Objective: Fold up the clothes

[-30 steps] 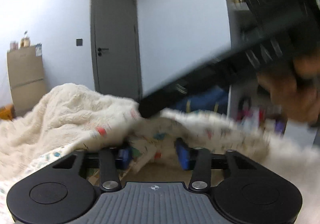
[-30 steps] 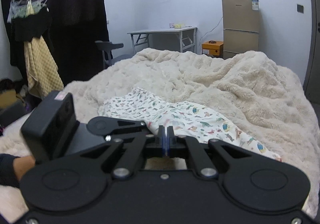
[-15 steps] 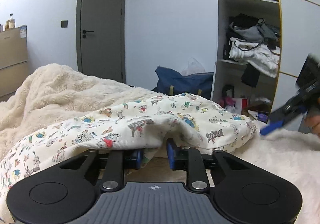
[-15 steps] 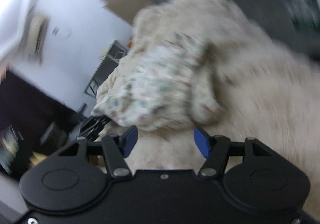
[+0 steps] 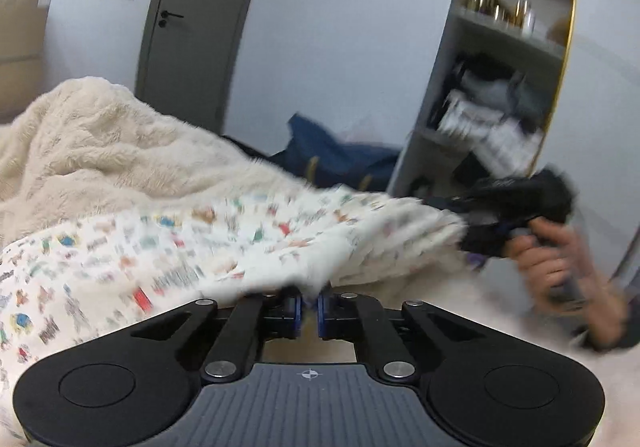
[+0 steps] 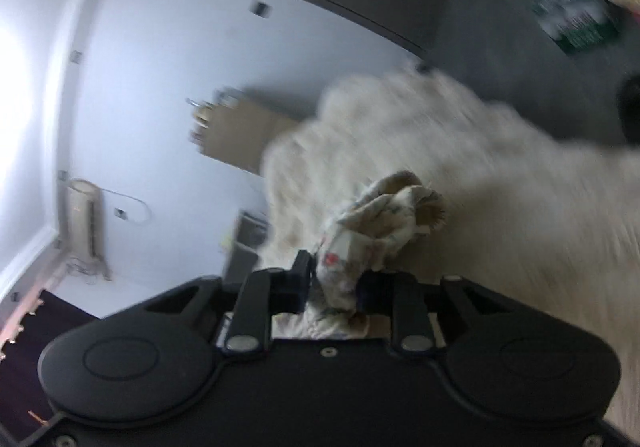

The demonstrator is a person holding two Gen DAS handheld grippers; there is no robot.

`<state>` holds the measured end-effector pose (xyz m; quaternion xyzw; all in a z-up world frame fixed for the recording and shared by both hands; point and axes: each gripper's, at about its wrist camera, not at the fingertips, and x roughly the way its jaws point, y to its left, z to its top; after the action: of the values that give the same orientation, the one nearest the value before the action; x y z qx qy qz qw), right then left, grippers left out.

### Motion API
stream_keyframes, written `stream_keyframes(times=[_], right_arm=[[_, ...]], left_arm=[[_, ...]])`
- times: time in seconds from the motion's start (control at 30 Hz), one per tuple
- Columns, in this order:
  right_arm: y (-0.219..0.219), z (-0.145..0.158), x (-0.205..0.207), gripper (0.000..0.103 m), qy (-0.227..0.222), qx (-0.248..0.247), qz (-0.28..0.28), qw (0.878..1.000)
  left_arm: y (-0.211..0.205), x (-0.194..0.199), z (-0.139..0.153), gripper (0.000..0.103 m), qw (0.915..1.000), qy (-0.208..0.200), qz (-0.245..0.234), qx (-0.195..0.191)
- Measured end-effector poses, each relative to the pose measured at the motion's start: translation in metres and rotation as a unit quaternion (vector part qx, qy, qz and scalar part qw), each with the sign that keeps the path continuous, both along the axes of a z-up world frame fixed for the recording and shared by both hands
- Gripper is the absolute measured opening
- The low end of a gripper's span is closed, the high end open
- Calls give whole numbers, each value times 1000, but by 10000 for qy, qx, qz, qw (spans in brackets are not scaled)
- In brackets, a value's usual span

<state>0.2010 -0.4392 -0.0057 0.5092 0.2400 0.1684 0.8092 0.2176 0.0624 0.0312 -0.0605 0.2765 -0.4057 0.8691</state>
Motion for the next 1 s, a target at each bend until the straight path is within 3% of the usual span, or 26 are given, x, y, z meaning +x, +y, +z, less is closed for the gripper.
stream_keyframes(times=[0.17, 0.27, 0.33, 0.37, 0.43, 0.5, 0.53, 0.57, 0.63, 0.73, 0.83, 0.9, 0.97, 1.0], right_arm=[[-2, 32, -11, 15, -451, -855, -12, 9953], [-7, 28, -18, 16, -303, -1314, 221, 9906], [-8, 22, -19, 22, -60, -1840, 389, 9821], [-8, 22, -20, 30, 90, -2270, 402, 9730], [0, 25, -24, 30, 209, -3134, 381, 9486], [15, 34, -32, 35, 49, -3846, 408, 9222], [27, 39, -36, 39, -99, -4164, 435, 9081], [45, 48, -42, 48, -324, -4592, 490, 8864], [69, 57, -48, 52, -622, -4931, 645, 8653], [140, 75, -51, 60, -1459, -5002, 1646, 8375], [195, 83, -54, 62, -2009, -5059, 2358, 8050], [239, 87, -57, 63, -2304, -5272, 2796, 7686], [303, 81, -59, 62, -2632, -5727, 3348, 7005], [324, 76, -61, 62, -2685, -5888, 3528, 6758]], left_arm=[[9, -3, 11, 3, 9960, 569, -619, -294], [2, -8, -9, 4, 9923, 826, -889, -231], [-2, -3, -25, 4, 9915, 1006, -770, -284], [-6, 0, -36, 4, 9920, 1071, -599, -288], [-15, -3, -41, 7, 9938, 997, -481, -139], [-23, -11, -43, 23, 9954, 876, -371, 145], [-25, -15, -44, 41, 9956, 835, -349, 242], [-26, -20, -44, 57, 9958, 784, -318, 347], [-23, -33, -46, 58, 9963, 668, -230, 488], [1, -50, -45, 59, 9966, 612, -47, 544], [48, -61, -47, 59, 9939, 592, 542, 754], [69, -64, -49, 60, 9920, 637, 794, 751], [92, -68, -55, 62, 9912, 687, 1012, 513], [96, -70, -58, 62, 9914, 716, 1011, 411]])
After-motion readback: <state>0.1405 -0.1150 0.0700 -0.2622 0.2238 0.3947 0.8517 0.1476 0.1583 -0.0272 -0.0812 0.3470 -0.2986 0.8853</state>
